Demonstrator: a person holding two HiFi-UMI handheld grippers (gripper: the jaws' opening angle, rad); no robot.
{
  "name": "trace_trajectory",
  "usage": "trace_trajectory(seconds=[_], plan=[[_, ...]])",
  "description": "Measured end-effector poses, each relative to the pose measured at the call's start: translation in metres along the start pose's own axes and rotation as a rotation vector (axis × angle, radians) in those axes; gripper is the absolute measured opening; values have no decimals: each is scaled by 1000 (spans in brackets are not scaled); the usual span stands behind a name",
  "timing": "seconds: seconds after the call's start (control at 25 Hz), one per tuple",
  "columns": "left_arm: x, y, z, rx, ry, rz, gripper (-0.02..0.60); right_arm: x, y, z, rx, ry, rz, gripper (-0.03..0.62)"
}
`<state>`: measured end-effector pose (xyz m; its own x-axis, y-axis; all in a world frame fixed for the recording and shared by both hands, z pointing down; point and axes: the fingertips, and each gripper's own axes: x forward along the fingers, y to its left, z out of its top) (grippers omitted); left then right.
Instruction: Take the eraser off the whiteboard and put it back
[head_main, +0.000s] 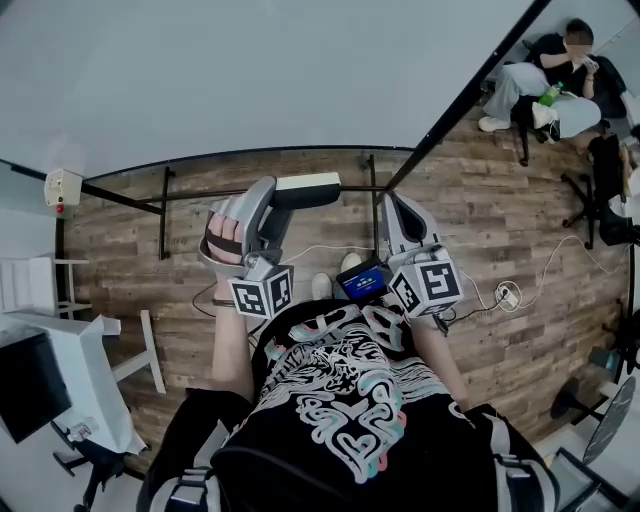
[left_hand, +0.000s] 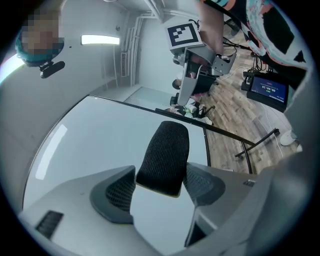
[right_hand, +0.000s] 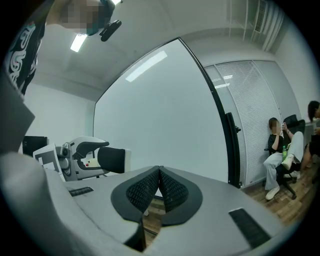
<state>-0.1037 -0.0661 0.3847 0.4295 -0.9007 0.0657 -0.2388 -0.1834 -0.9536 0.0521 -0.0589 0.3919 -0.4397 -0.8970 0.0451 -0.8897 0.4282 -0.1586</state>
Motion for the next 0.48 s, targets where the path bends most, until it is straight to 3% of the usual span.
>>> trace_trajectory(seconds=[0.48], plan=[[2, -1, -5, -13, -14, -2, 311, 1, -8, -7, 27, 19, -50, 28]])
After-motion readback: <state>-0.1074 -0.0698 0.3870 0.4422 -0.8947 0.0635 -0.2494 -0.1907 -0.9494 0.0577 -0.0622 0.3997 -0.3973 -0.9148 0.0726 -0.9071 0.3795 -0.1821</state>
